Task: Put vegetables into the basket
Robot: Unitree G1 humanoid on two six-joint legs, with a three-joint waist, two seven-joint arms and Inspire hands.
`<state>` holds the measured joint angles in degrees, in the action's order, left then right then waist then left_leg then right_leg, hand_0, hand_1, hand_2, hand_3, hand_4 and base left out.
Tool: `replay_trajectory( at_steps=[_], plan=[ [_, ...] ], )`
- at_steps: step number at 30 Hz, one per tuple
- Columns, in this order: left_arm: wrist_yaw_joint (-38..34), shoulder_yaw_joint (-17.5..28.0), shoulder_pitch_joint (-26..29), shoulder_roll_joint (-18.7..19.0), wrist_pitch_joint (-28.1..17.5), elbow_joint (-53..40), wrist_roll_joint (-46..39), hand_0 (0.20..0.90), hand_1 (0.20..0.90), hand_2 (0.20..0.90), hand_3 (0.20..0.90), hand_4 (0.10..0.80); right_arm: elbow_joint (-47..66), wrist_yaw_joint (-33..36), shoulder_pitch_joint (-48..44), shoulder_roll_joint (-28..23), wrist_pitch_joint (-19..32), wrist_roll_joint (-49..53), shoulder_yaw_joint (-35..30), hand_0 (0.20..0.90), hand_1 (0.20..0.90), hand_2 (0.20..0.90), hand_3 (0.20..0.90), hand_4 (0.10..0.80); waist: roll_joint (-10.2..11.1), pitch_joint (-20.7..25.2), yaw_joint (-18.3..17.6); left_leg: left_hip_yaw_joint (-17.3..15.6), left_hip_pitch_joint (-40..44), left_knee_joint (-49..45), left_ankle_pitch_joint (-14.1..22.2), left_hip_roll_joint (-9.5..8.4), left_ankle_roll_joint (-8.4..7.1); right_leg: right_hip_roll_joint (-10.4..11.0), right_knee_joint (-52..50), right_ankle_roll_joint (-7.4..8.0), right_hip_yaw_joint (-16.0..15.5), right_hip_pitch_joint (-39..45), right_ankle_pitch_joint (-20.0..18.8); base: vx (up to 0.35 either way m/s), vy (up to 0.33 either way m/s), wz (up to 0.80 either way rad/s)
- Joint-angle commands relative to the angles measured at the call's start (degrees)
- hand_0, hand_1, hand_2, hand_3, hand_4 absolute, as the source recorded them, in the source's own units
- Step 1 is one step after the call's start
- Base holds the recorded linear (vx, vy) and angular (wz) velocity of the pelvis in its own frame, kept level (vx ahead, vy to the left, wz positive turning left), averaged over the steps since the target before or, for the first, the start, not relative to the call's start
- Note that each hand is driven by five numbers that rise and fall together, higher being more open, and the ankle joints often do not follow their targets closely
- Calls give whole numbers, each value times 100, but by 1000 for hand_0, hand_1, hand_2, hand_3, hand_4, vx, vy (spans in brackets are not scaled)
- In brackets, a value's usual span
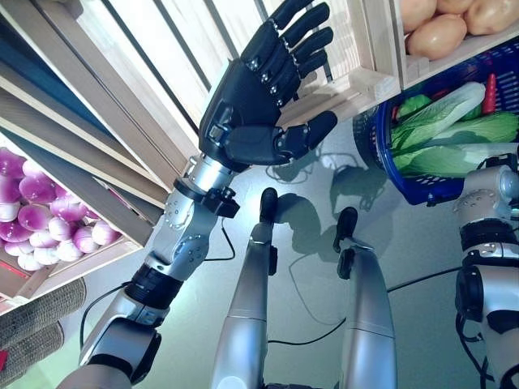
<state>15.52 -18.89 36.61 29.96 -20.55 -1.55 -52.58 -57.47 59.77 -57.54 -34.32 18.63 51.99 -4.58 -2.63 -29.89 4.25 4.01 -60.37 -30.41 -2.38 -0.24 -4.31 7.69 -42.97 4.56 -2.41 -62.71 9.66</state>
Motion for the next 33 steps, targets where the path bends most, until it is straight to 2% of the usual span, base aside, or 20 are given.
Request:
replay_trajectory(
  at_steps=[1, 4, 7, 10, 13, 15, 17, 20, 24, 25, 27, 30, 33],
  plan=[
    [343, 370, 341, -328, -613, -895, -107, 900, 900, 900, 900, 800, 254, -50, 199, -841, 38, -473, 389, 900, 900, 900, 900, 800, -377, 10, -117, -287, 371, 177, 368, -460, 590, -476, 753, -465, -339, 570, -625, 0, 0, 0],
    [120, 384, 190, -251, -526, -883, 25, 900, 900, 900, 900, 800, 435, -705, 430, -666, 247, -270, 336, 900, 900, 900, 900, 800, -311, 10, -125, -289, 689, 218, 427, -438, 610, -509, 834, -472, -364, 868, -594, 1, 35, -1],
    [-102, 378, 134, -200, -380, -835, 42, 900, 900, 900, 900, 800, 704, -1015, 562, -441, 391, -273, 362, 900, 900, 900, 900, 800, -248, 10, -119, -306, 1066, 324, 437, -420, 616, -504, 1012, -455, -387, 1245, -601, 2, 41, -4],
    [132, 375, -18, -202, -171, -686, -474, 900, 900, 900, 900, 800, 1141, -1274, 787, -78, 451, -654, 458, 900, 900, 900, 900, 800, -168, 10, -108, -325, 1696, 616, 402, -412, 587, -481, 1340, -405, -434, 1885, -624, 5, 78, -11],
    [-53, 274, -175, -294, -42, -486, -364, 900, 900, 900, 900, 800, 1714, -1503, 1201, 378, 543, -1024, 642, 900, 900, 900, 900, 800, -77, 10, -119, -359, 2451, 1053, 302, -396, 541, -420, 1726, -330, -503, 2685, -675, 3, 118, -15],
    [-175, 241, -316, -350, 198, -301, -498, 900, 900, 900, 900, 800, 2300, -1533, 1676, 677, 420, -1355, 770, 900, 900, 900, 900, 800, -1, 76, -136, -387, 3070, 1372, 204, -345, 518, -334, 2031, -292, -552, 3326, -735, 97, 133, -19],
    [-211, 178, -527, -416, 408, -170, -585, 900, 900, 900, 900, 800, 2743, -1572, 2227, 961, 355, -1876, 927, 900, 900, 900, 900, 800, 78, 363, -175, -349, 3552, 1684, 170, -323, 506, -259, 2384, -254, -583, 3821, -785, 195, 114, -13],
    [-1, 141, -929, -519, 480, -70, -507, 900, 900, 900, 900, 800, 3272, -1756, 3059, 1156, 277, -2547, 1036, 900, 900, 900, 900, 800, 154, 799, -239, -304, 4161, 2101, 124, -250, 475, -169, 2938, -187, -606, 4482, -909, 178, 116, -5],
    [-25, 109, -1401, -742, 717, -25, -271, 900, 900, 900, 900, 800, 3624, -2120, 3888, 1280, 104, -3318, 1230, 900, 900, 900, 900, 800, 225, 1328, -324, -326, 4749, 2530, 62, -163, 460, -147, 3472, -132, -581, 5108, -1056, 198, 107, 0],
    [14, 66, -1594, -747, 844, 59, -123, 900, 900, 900, 900, 800, 3768, -2385, 4233, 1275, -80, -3450, 1278, 900, 900, 900, 900, 800, 246, 1555, -359, -353, 4969, 2633, 74, -132, 460, -138, 3610, -98, -540, 5322, -1090, 226, 100, -17],
    [17, 94, -1884, -795, 1077, 223, 190, 900, 900, 900, 900, 800, 3780, -2718, 4696, 1279, -188, -3635, 1329, 900, 900, 900, 900, 800, 257, 1835, -379, -403, 5248, 2766, 122, -87, 454, -139, 3766, -78, -529, 5590, -1090, 249, 99, -26],
    [113, 124, -2258, -824, 1493, 621, 593, 900, 900, 900, 900, 800, 3594, -3180, 5144, 1301, -607, -3910, 1486, 900, 900, 900, 900, 800, 250, 2153, -409, -449, 5537, 2898, 181, -36, 460, -128, 3881, -42, -492, 5829, -1085, 182, 75, -15],
    [160, 23, -2594, -743, 1644, 1176, 1189, 900, 900, 900, 900, 800, 3154, -3728, 5486, 1335, -909, -3849, 1624, 900, 900, 900, 900, 800, 240, 2372, -444, -511, 5754, 3016, 210, 16, 444, -107, 3982, 1, -481, 6020, -1089, 137, 61, -11]
  ],
)
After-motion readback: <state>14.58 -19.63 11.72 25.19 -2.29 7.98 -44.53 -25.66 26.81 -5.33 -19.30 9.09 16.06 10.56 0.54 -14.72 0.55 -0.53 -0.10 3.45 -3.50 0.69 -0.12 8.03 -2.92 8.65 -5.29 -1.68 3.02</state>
